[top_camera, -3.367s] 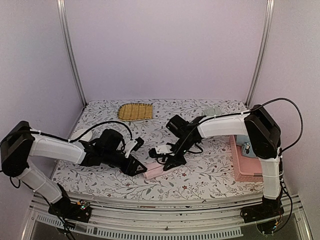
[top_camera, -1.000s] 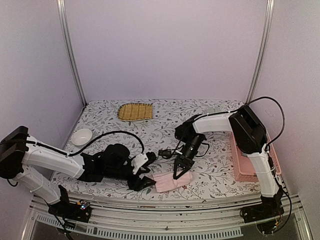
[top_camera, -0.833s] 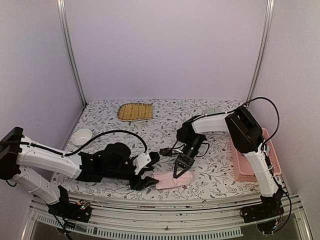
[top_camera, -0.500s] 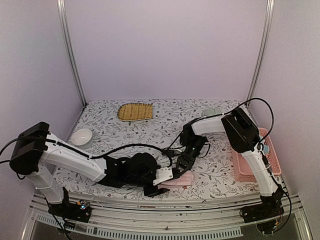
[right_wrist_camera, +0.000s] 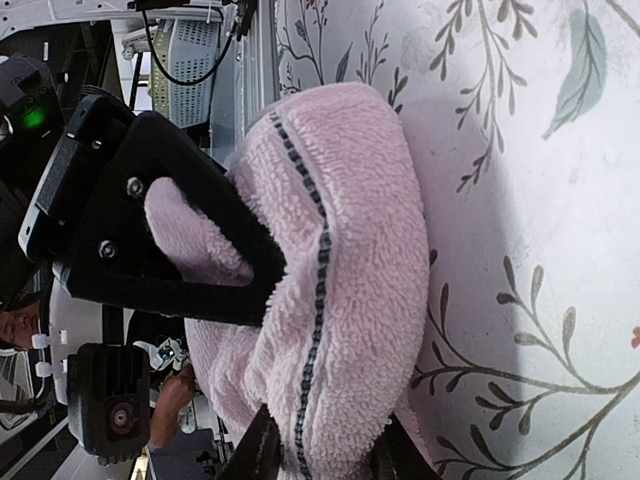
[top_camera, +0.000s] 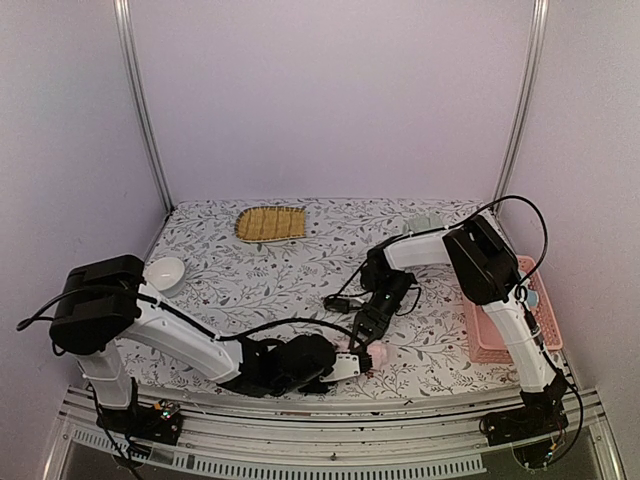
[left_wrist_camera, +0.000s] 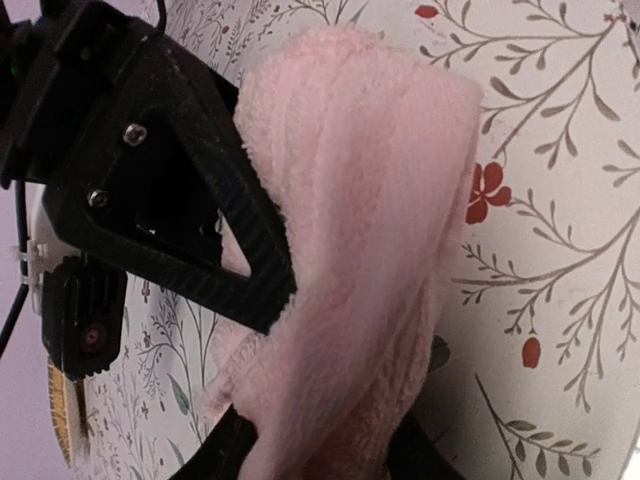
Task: Roll the towels
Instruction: Roll the towel at the center of the board, then pick up the towel from the center of the board.
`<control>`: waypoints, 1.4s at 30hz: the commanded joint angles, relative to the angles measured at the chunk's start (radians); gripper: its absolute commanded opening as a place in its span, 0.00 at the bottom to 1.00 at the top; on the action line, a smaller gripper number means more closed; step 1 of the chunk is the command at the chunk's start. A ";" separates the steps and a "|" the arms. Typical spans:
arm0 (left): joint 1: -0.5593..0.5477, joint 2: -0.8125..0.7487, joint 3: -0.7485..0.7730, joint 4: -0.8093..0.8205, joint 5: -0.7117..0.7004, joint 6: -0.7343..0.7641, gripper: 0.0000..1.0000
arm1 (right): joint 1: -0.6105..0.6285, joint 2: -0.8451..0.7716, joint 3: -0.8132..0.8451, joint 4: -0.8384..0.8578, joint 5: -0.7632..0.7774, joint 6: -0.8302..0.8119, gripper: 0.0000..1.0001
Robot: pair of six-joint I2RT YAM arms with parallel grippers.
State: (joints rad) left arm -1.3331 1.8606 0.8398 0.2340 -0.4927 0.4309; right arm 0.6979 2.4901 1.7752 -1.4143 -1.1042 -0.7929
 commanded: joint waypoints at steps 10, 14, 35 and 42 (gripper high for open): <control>0.020 -0.047 -0.058 -0.120 0.099 -0.096 0.21 | -0.086 -0.233 -0.039 0.050 0.058 0.020 0.53; 0.058 -0.091 -0.046 -0.182 0.244 -0.159 0.19 | -0.132 -0.325 -0.045 0.052 0.109 0.045 0.57; 0.414 0.095 0.280 -0.500 1.041 -0.436 0.18 | 0.091 -0.854 -0.536 0.682 0.648 0.037 0.56; 0.474 0.142 0.302 -0.491 1.155 -0.466 0.18 | 0.187 -0.842 -0.599 0.824 0.840 -0.005 0.59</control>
State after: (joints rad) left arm -0.8879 1.9450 1.1389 -0.1947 0.5663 -0.0013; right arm 0.8570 1.6650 1.2053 -0.7193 -0.4252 -0.7631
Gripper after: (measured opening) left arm 0.262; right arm 0.581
